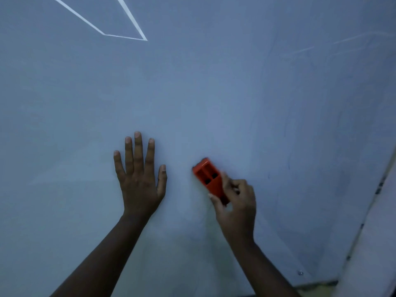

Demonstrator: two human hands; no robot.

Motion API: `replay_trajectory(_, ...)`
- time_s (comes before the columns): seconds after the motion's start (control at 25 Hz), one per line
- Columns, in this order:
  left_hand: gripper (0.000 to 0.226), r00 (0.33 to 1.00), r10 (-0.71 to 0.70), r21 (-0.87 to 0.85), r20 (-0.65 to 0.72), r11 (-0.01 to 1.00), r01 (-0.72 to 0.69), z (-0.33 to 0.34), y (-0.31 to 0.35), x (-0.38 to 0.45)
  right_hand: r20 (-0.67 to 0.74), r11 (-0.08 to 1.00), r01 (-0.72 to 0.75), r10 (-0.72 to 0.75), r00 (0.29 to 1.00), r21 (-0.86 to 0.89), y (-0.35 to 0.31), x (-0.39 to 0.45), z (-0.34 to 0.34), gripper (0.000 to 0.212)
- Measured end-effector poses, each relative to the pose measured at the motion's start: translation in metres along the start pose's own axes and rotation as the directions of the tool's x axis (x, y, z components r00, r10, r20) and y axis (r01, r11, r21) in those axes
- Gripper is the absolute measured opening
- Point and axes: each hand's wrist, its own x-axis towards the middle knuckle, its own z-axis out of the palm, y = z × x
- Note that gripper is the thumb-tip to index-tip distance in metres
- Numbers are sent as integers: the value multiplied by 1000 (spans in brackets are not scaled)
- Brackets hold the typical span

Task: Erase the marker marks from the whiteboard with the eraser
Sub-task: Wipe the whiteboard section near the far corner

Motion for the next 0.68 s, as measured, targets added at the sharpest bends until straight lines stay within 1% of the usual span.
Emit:
replay_trajectory(0.08,70,1000,-4,-3,18,1000,4,0,2,-11,106,984,153,-143,984,-90,2,-33,8,72)
replay_trajectory(0.12,71,1000,2,-1,28,1000,-2,0,1,-17,146,972,207,-190,971,-115,4,-44,8,71)
replay_trajectory(0.2,72,999,23,1,49,1000,-23,0,-1,-27,197,955,265,-236,952,-136,7,-48,5,68)
replay_trajectory(0.24,73,998,31,0,59,1000,-31,0,-3,-33,200,951,269,-238,950,-150,8,-44,2,68)
replay_trajectory(0.28,73,997,39,-3,70,999,-39,1,-5,-39,177,959,236,-208,962,-159,10,-38,-2,68)
replay_trajectory(0.32,73,996,47,-6,79,999,-47,1,-7,-45,126,976,155,-136,983,-156,12,-28,-8,69)
replay_trajectory(0.36,73,995,56,-5,84,998,-55,2,-8,-52,57,990,36,-29,998,-135,16,-17,-14,69)
replay_trajectory(0.4,73,994,60,-2,86,998,-60,2,-9,-57,-14,991,-95,94,996,-96,20,-4,-21,67)
replay_trajectory(0.44,73,994,59,2,87,998,-59,3,-10,-62,-67,977,-211,209,976,-36,26,6,-26,66)
replay_trajectory(0.48,72,995,54,3,85,999,-54,5,-10,-66,-97,954,-298,300,949,39,30,14,-30,67)
replay_trajectory(0.52,71,995,48,5,83,999,-49,6,-10,-69,-105,929,-349,362,926,121,32,18,-31,68)
replay_trajectory(0.6,70,996,40,16,75,999,-41,8,-8,-75,-99,898,-372,403,910,236,28,16,-27,68)
replay_trajectory(0.64,70,997,36,20,72,999,-37,10,-8,-78,-87,905,-356,384,919,232,23,10,-21,67)
replay_trajectory(0.68,70,997,33,20,69,999,-34,11,-7,-80,-60,928,-322,338,939,190,16,-1,-13,66)
